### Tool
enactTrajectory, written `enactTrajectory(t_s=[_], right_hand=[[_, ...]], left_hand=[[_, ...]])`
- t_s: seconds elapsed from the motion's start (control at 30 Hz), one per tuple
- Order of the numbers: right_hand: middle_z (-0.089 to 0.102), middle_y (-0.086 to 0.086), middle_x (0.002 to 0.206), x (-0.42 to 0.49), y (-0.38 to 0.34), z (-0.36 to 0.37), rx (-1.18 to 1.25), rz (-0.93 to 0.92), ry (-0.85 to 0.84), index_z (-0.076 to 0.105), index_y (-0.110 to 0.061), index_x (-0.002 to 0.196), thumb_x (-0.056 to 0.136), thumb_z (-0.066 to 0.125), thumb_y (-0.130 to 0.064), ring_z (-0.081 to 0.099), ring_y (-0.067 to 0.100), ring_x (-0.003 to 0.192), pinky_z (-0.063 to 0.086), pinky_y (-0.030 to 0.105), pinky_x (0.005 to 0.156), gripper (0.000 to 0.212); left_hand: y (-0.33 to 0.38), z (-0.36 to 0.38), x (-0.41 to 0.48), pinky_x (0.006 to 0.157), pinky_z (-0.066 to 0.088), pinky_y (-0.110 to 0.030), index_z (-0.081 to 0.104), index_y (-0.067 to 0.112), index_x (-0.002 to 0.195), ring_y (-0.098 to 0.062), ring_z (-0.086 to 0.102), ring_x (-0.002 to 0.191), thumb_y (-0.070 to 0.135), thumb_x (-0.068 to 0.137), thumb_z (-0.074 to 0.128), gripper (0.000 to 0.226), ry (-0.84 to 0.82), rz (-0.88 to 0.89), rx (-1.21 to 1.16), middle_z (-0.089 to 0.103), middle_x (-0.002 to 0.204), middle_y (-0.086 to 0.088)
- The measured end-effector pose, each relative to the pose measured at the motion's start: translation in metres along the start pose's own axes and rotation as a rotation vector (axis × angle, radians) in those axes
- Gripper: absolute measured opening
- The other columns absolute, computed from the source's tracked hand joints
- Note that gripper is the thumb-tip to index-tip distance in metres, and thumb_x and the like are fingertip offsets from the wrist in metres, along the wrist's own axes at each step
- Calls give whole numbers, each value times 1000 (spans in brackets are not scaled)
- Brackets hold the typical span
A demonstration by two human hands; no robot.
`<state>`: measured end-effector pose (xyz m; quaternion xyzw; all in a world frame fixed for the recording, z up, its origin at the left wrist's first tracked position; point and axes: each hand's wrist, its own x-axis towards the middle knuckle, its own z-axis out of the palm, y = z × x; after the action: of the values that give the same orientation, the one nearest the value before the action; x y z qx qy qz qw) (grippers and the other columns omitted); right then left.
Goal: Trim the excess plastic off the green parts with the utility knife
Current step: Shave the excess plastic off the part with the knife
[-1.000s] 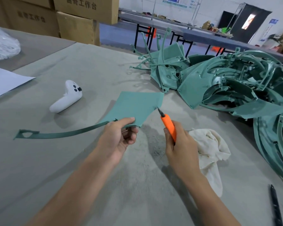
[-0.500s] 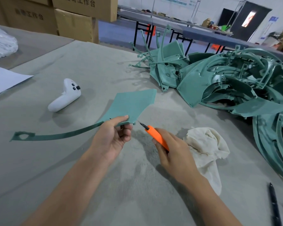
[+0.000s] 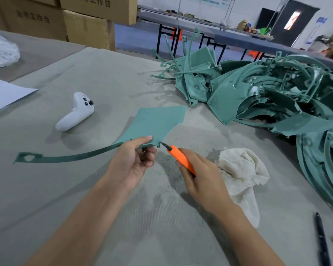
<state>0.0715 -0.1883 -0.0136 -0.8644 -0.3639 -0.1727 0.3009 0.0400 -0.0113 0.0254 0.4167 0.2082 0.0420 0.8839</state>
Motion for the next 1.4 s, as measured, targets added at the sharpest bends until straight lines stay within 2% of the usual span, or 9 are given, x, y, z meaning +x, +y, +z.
enactTrajectory(t_s=[0.17,0.3,0.43,0.6,0.77,0.9,1.03,1.2,1.4], right_hand=[[50,-13,75,9,9,-5,28,50,102,62,-9,117,97,56,-18,44,6,58,36,24,57,23],[51,-4,63,12,21,-11,40,135,200,60,-7,109,99,54,-16,45,7,52,34,23,52,14],[56,-8,75,6,15,-7,-3,87,154,62,-7,117,98,57,-12,46,9,57,36,24,57,21],[70,5,98,0,3,-1,-4,-27,12,61,-12,124,95,55,-21,65,28,76,54,42,62,32],[58,-14,80,4,16,-10,47,15,64,62,-14,122,93,57,-19,53,-2,64,42,22,59,29],[49,-12,68,6,24,-13,37,86,164,62,-10,117,96,54,-19,47,9,53,36,24,52,25],[57,-11,81,2,14,-6,16,24,82,63,-13,121,94,57,-18,47,5,63,39,25,60,28],[71,1,97,-2,8,-4,66,-24,-21,63,-16,123,93,60,-18,65,23,78,52,41,67,31],[52,-11,69,8,13,-6,107,51,78,64,-12,116,95,56,-19,47,9,58,36,22,56,24]], left_hand=[[-1,-1,0,32,31,-14,54,10,73,-7,44,34,5,91,56,18,-31,-15,29,54,47,-3],[-2,-1,0,32,32,-15,56,10,75,-7,45,35,5,91,56,17,-36,-14,29,53,47,-3],[-3,-1,-1,34,34,-15,56,10,74,-7,46,35,6,92,56,18,-31,-3,28,54,48,-3],[-2,1,0,33,32,-14,53,10,70,-7,45,34,5,92,54,22,3,-3,13,53,45,-2],[-2,1,-2,32,30,-16,53,11,72,-8,43,34,5,90,56,19,-34,-25,74,52,47,-3],[-3,0,-3,33,31,-16,54,11,73,-8,43,35,6,91,56,18,-47,-15,104,53,49,-3],[-3,0,-2,34,32,-15,56,11,72,-8,45,36,7,92,56,20,-42,27,88,55,49,-3],[-1,0,0,34,32,-16,55,11,72,-9,45,36,8,93,56,21,-26,67,79,55,47,-4],[-3,0,-1,34,33,-15,57,13,71,-9,46,36,10,93,56,22,-83,76,104,56,50,-4]])
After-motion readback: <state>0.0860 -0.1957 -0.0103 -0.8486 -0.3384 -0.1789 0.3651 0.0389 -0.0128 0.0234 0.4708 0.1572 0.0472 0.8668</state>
